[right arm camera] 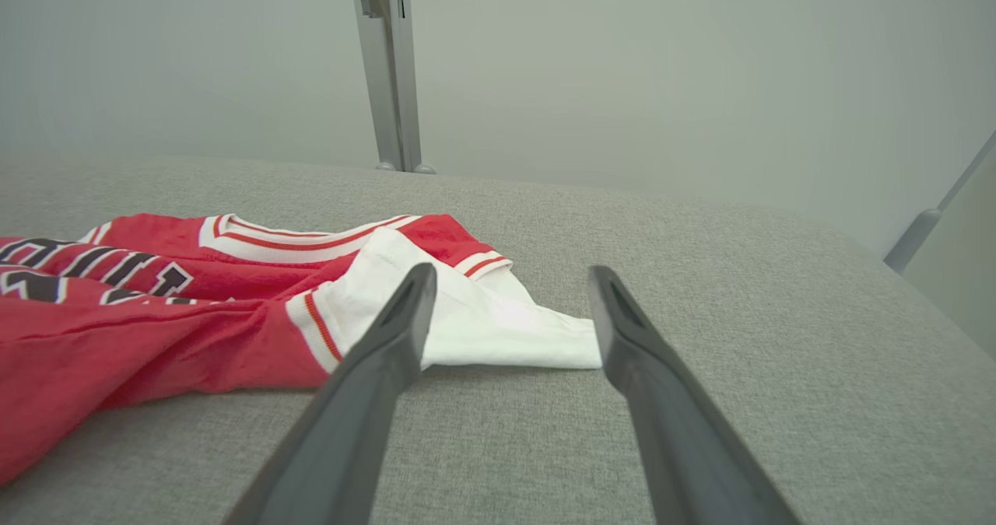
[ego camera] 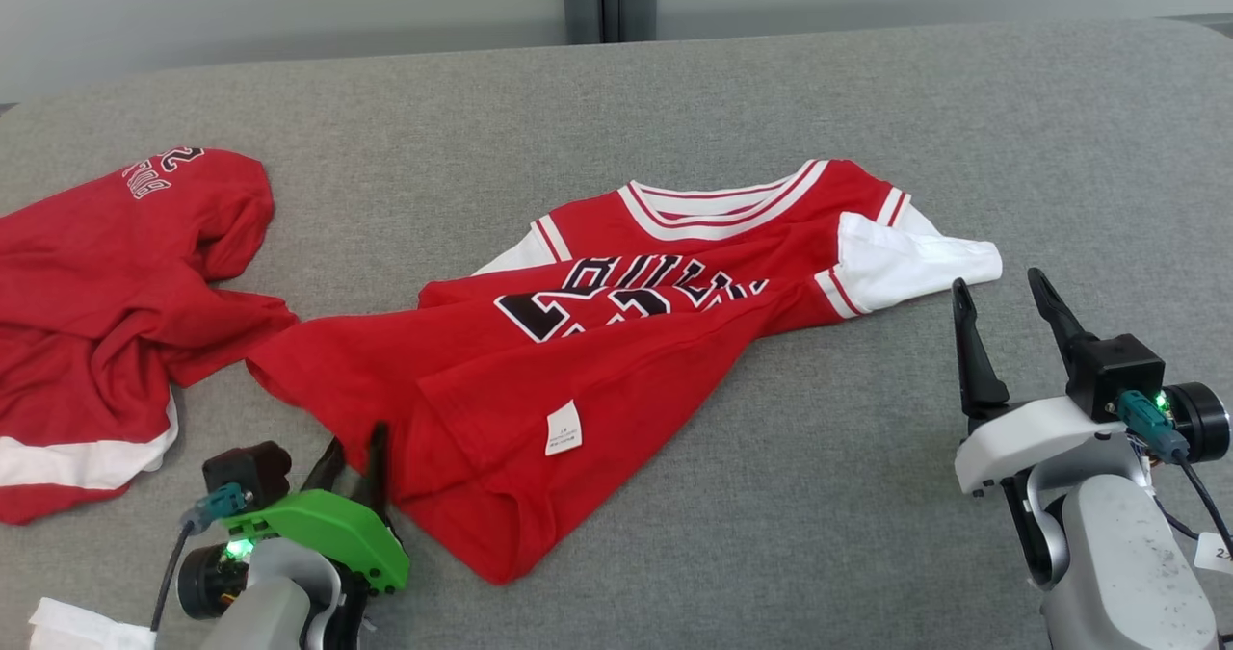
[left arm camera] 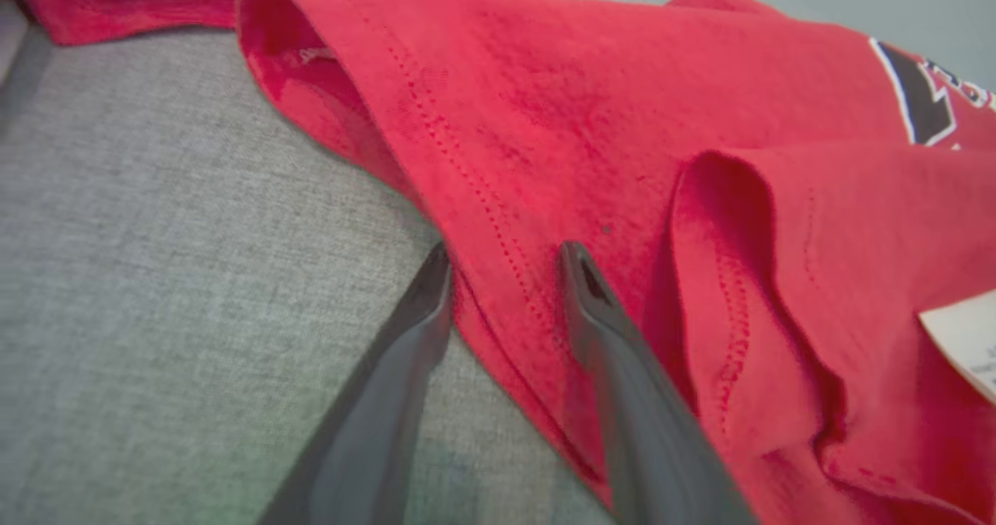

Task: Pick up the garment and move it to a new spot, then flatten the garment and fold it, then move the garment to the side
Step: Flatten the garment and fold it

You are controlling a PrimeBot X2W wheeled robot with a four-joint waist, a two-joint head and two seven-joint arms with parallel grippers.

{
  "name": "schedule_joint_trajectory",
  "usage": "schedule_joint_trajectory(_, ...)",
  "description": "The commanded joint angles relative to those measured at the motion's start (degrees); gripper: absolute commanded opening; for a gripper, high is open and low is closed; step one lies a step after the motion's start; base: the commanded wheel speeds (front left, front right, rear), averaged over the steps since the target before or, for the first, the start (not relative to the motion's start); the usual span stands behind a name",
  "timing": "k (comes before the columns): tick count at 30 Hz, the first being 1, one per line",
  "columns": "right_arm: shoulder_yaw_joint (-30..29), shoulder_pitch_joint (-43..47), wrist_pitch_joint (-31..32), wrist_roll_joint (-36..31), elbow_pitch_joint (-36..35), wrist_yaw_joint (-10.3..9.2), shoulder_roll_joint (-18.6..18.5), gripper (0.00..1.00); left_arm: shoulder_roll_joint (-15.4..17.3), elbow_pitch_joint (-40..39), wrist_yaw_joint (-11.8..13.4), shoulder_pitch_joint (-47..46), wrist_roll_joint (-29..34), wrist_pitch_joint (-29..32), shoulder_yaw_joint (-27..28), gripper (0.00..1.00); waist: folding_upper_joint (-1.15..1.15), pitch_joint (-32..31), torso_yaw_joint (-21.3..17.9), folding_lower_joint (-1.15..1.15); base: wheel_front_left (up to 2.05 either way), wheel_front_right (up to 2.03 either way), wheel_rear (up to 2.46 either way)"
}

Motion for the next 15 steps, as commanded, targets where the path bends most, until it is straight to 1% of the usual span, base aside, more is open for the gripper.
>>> schedule_joint_trajectory(1,0.20,-0.42,-0.09,0.36,0.13,-0.06,-0.23,1.00,0.84,0.57,0.15,-1.33,-0.89,0.20,-0.07,0.00,0.00,0.10,-0.18,0.00,0.00,0.00,0.00)
schedule_joint_trajectory(3,0.40,-0.46,-0.09,0.35,0.06,-0.06,-0.23,1.00,0.92,0.87,0.15,-2.11,-2.31,0.17,0.35,0.00,0.00,0.05,-0.37,0.00,0.00,0.00,0.00)
schedule_joint_trajectory(6,0.28,0.08,-0.09,0.31,0.01,-0.06,-0.23,1.00,2.05,0.10,0.15,-3.57,-2.85,0.15,0.66,0.00,0.00,-0.48,-0.74,0.00,0.00,0.00,0.00)
schedule_joint_trajectory(11,-0.88,1.28,-0.09,0.36,0.41,-0.07,-0.22,1.00,2.84,-6.81,0.15,-4.41,1.16,0.13,2.17,0.00,0.00,-2.66,-0.90,0.00,0.00,0.00,0.00)
schedule_joint_trajectory(15,-1.22,3.03,-0.09,0.35,0.99,-0.07,-0.23,1.00,2.16,-13.07,0.15,-4.71,4.86,0.13,2.88,0.00,0.00,-5.57,-0.45,0.00,0.00,0.00,0.00)
